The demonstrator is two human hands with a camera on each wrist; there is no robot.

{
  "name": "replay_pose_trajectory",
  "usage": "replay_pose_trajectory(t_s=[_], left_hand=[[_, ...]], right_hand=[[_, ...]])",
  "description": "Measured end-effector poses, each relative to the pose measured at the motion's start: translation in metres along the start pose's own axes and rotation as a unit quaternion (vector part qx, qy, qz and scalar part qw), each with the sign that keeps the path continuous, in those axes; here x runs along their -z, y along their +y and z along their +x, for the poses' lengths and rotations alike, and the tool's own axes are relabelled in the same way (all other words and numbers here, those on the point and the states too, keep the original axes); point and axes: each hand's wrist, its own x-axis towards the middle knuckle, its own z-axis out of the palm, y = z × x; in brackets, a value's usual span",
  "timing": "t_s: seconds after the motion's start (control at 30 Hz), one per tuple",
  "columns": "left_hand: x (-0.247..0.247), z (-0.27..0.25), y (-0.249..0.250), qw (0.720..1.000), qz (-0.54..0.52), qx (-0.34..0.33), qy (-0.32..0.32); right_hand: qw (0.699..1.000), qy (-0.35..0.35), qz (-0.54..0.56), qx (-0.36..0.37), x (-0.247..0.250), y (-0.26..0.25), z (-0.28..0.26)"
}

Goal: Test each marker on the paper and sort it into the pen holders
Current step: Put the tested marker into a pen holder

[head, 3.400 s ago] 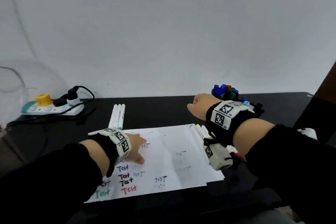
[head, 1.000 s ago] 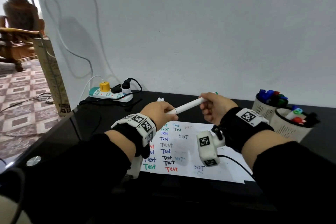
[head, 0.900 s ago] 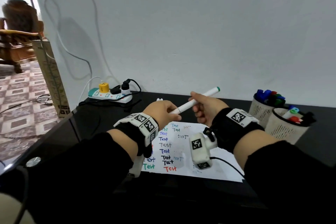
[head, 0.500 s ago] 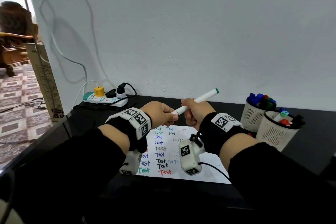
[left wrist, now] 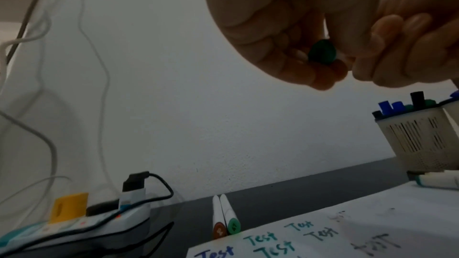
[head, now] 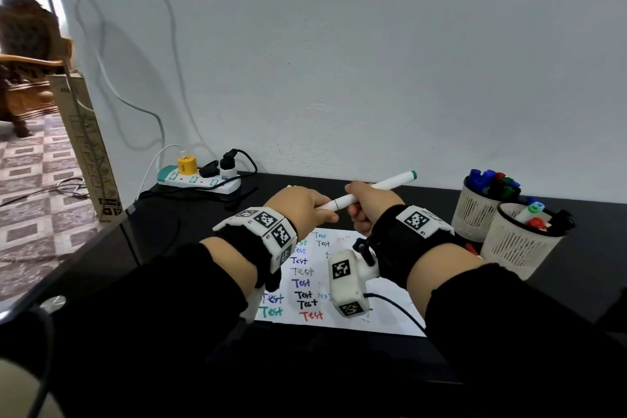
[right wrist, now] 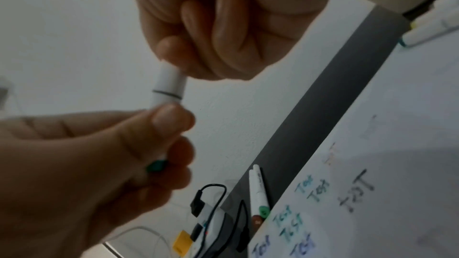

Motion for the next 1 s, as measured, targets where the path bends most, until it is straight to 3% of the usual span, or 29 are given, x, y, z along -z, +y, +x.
replay_pose_trajectory(t_s=[0.13,0.23,0.33,0.57,1.0], left_hand=[[-0.003,0.002,-0.011,0.993,-0.117,0.020,-0.009],[-0.001,0.001,-0.026,0.981,-0.186,0.048,-0.035],[0.001,-0.002,-0.045,0.985,-0.151,0.074,-0.026],[-0.009,0.003,-0.044,0.987,-0.131,0.093,0.025],[-0.026,0.022,-0.061,0.982,-0.096,0.163,-0.011]], right_hand=[[0.999,-0.012,0.024,0.020,0.001,0.005,0.004],[0.995,0.030,0.088,0.022,0.018,0.003,0.013],[0.994,0.070,0.078,0.015,0.038,0.002,0.021],[0.998,0.062,0.017,-0.005,0.025,0.014,0.027],[0.994,0.092,-0.040,-0.037,-0.001,0.063,0.054]])
